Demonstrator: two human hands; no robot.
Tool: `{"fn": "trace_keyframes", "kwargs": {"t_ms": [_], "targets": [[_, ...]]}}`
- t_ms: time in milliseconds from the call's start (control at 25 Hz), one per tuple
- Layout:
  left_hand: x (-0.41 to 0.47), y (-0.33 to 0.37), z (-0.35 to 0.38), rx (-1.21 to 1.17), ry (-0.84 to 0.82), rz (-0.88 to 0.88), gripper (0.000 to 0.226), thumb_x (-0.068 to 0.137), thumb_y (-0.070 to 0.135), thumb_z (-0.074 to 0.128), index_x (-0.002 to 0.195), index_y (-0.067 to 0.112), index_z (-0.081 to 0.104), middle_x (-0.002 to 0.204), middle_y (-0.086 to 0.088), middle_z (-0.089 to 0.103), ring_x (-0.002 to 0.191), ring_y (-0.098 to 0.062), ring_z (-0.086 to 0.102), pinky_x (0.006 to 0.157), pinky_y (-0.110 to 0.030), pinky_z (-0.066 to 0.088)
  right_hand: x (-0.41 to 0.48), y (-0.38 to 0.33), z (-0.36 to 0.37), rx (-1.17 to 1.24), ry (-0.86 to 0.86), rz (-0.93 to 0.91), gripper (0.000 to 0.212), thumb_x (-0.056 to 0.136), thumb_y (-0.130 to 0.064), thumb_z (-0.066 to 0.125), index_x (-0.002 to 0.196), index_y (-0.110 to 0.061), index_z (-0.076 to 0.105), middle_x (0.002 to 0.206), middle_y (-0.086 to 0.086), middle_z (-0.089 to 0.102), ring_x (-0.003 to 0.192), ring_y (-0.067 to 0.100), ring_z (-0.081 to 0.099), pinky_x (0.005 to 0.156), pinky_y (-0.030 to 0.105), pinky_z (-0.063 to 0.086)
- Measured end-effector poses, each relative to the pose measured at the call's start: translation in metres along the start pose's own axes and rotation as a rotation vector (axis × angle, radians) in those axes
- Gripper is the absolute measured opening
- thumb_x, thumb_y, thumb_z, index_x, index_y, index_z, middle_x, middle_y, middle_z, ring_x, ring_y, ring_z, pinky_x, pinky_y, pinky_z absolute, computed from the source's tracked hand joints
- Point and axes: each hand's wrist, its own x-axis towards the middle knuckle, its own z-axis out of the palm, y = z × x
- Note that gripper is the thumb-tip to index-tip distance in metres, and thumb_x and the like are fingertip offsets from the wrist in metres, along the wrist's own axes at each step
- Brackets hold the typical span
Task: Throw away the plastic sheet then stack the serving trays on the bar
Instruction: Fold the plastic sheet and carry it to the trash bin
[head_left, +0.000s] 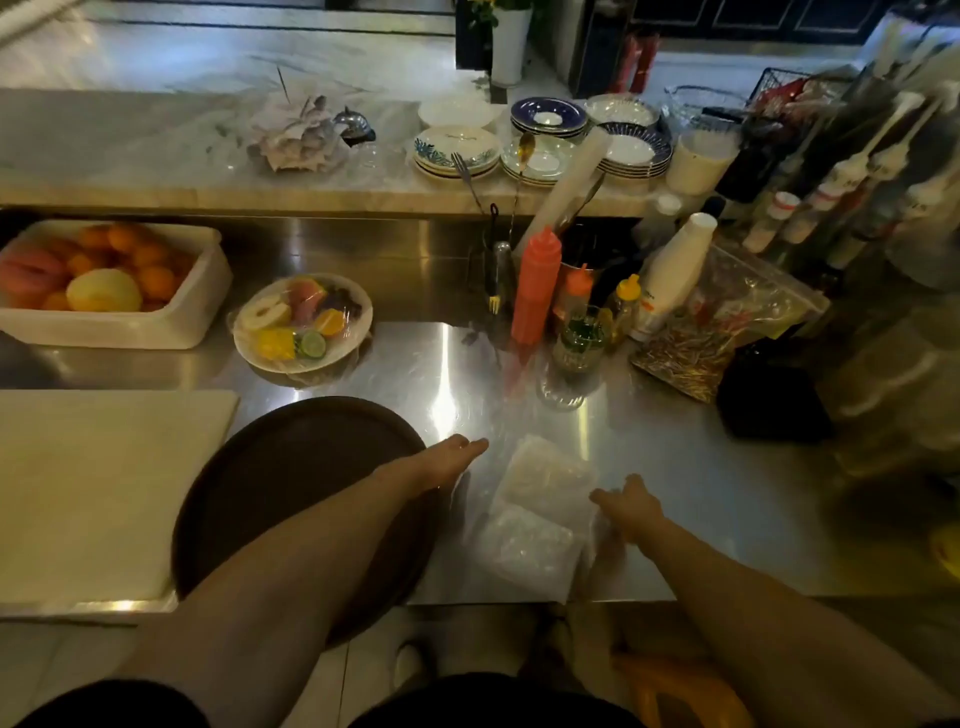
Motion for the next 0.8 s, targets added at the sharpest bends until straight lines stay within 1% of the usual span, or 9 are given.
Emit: {"fn": "trace_keyframes", "kwargs": {"t_ms": [120, 240, 320, 400, 480, 560, 640, 720, 800], "targets": [[0.005, 0.012, 0.015, -0.013, -0.028, -0.05, 0.073, 0.094, 0.063, 0.034, 0.148, 0.015, 0.028, 0.157, -0.009, 0.03, 0.138, -0.03, 0.037, 0.111, -0.043, 0.032, 0.006, 0.001, -0.006, 0.148, -0.043, 0.056, 0.07, 0.088, -0.027, 0.067, 0.141, 0.0, 0.03, 0.13, 0.024, 0.049, 0.108, 0.04, 0.058, 0.071, 0.04, 0.052], [0.01, 0.017, 0.026, 0.015, -0.017, -0.072, 0.07, 0.097, 0.058, 0.033, 0.148, 0.011, 0.03, 0.155, -0.013, 0.033, 0.137, -0.033, 0.038, 0.113, -0.048, 0.032, 0.009, 0.001, -0.007, 0.21, -0.135, 0.108, 0.05, 0.087, -0.023, 0.066, 0.125, -0.001, 0.041, 0.105, 0.023, 0.06, 0.088, 0.037, 0.067, 0.072, 0.043, 0.056], [0.014, 0.019, 0.032, -0.003, 0.005, -0.083, 0.068, 0.097, 0.054, 0.036, 0.146, 0.008, 0.033, 0.15, -0.016, 0.039, 0.132, -0.035, 0.044, 0.11, -0.047, 0.037, 0.01, 0.003, -0.01, 0.204, -0.198, 0.12, 0.037, 0.088, -0.021, 0.063, 0.114, -0.002, 0.045, 0.099, 0.024, 0.065, 0.079, 0.036, 0.071, 0.074, 0.045, 0.058], [0.018, 0.02, 0.039, -0.102, 0.032, -0.103, 0.064, 0.097, 0.049, 0.042, 0.139, 0.002, 0.042, 0.136, -0.025, 0.051, 0.111, -0.035, 0.057, 0.098, -0.043, 0.045, 0.009, 0.004, -0.01, 0.242, -0.255, 0.132, 0.034, 0.089, -0.019, 0.063, 0.112, -0.001, 0.046, 0.098, 0.025, 0.067, 0.075, 0.035, 0.072, 0.069, 0.043, 0.058], [0.018, 0.023, 0.042, -0.146, 0.011, -0.129, 0.06, 0.096, 0.048, 0.045, 0.134, 0.002, 0.046, 0.114, -0.022, 0.058, 0.086, -0.026, 0.058, 0.082, -0.039, 0.046, 0.009, 0.004, -0.008, 0.29, -0.281, 0.132, 0.033, 0.089, -0.019, 0.063, 0.112, -0.001, 0.048, 0.096, 0.025, 0.068, 0.073, 0.033, 0.071, 0.067, 0.04, 0.058], [0.017, 0.022, 0.04, -0.126, -0.041, -0.144, 0.056, 0.095, 0.047, 0.049, 0.135, 0.008, 0.043, 0.111, -0.014, 0.059, 0.089, -0.023, 0.059, 0.078, -0.034, 0.049, 0.009, 0.003, -0.006, 0.323, -0.296, 0.134, 0.032, 0.089, -0.018, 0.064, 0.111, -0.001, 0.049, 0.098, 0.026, 0.067, 0.075, 0.033, 0.07, 0.067, 0.04, 0.058], [0.018, 0.018, 0.04, -0.153, -0.052, -0.152, 0.058, 0.092, 0.041, 0.058, 0.139, 0.014, 0.038, 0.121, -0.016, 0.059, 0.1, -0.025, 0.062, 0.077, -0.032, 0.053, 0.01, 0.003, -0.004, 0.349, -0.3, 0.142, 0.025, 0.088, -0.017, 0.065, 0.104, -0.002, 0.051, 0.101, 0.026, 0.067, 0.076, 0.032, 0.069, 0.074, 0.043, 0.058], [0.017, 0.013, 0.041, -0.19, -0.035, -0.149, 0.065, 0.088, 0.031, 0.067, 0.142, 0.014, 0.035, 0.126, -0.016, 0.056, 0.099, -0.025, 0.062, 0.074, -0.031, 0.055, 0.01, 0.004, -0.003, 0.377, -0.304, 0.154, 0.018, 0.087, -0.015, 0.066, 0.095, -0.003, 0.054, 0.099, 0.024, 0.066, 0.078, 0.031, 0.068, 0.082, 0.045, 0.057], [0.016, 0.009, 0.044, -0.204, -0.004, -0.142, 0.068, 0.085, 0.022, 0.072, 0.142, 0.014, 0.036, 0.13, -0.013, 0.051, 0.096, -0.022, 0.061, 0.07, -0.028, 0.057, 0.01, 0.006, -0.001, 0.418, -0.314, 0.163, 0.018, 0.087, -0.012, 0.068, 0.098, -0.002, 0.058, 0.102, 0.022, 0.066, 0.083, 0.029, 0.066, 0.082, 0.042, 0.056]]}}
